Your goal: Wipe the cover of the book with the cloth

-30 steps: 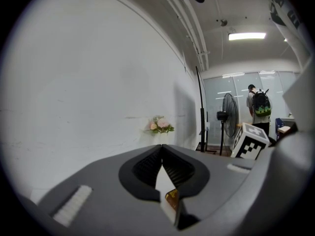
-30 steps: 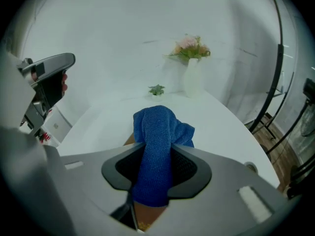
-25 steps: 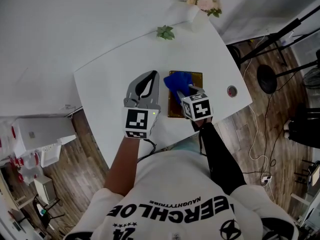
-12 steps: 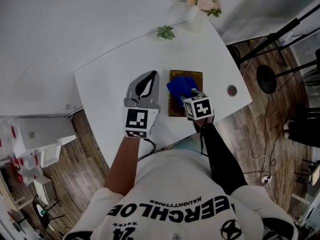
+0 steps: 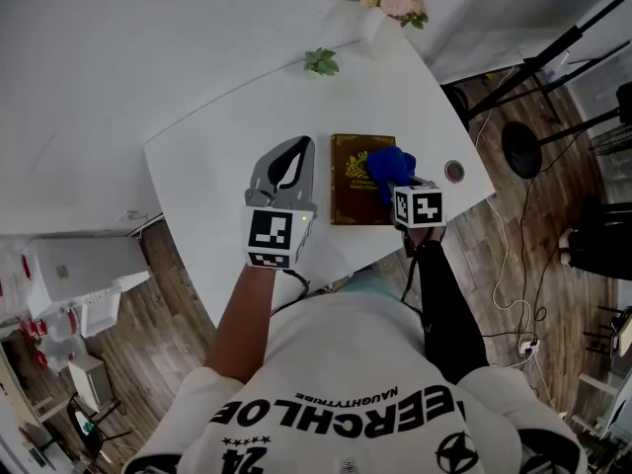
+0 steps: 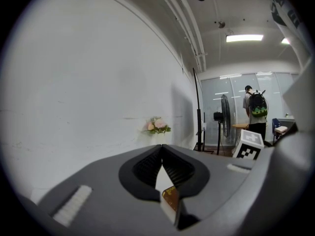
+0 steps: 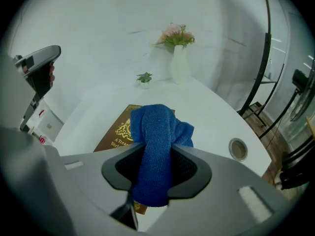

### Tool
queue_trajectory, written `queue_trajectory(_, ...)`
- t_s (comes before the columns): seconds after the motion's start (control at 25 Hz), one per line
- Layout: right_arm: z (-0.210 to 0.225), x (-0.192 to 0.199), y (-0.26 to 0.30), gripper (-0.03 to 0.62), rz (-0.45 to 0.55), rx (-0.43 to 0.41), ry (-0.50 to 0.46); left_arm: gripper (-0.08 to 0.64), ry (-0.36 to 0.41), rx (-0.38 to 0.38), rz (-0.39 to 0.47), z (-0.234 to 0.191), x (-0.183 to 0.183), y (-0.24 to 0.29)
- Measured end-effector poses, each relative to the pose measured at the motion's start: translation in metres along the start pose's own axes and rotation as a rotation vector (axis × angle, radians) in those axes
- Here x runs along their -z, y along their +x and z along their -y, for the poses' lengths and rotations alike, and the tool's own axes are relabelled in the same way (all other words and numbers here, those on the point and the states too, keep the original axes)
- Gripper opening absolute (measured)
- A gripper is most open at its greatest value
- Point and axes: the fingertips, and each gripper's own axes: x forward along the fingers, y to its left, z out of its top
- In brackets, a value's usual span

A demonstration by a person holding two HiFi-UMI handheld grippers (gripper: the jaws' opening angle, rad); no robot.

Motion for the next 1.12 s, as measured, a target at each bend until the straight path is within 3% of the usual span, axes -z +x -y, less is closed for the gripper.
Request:
queue_trajectory(0.16, -0.021, -0.017, -0.012, 0.13, 0.076, -0.023, -0.057, 0.058, 0.006, 0.004, 0.001, -0.001, -0.001, -0.005)
queue_trajectory(0.32, -0.066, -0.027, -0.013, 0.13, 0.112, -0.108, -0.129, 0.058, 0.013, 0.004, -0.001, -0.002, 0.0, -0.013)
queue_trajectory(0.56, -0.137, 0.005, 0.009, 0.13, 0.012, -0.259, -0.288, 0.058, 0.017, 0.009, -0.007, -0.004, 0.003, -0.023)
queue_trajectory(0.76, -0.126, 0.008, 0.009, 0.13, 0.006, -0.197, -0.278, 0.058, 0.007, 0.028, -0.006, -0.002, 0.005, -0.025)
queue_trajectory(1.12, -0.029, 0.024, -0.011, 0.13, -0.003, 0.022, -0.089, 0.058, 0.001, 0.08, -0.011, 0.01, 0.008, -0.018)
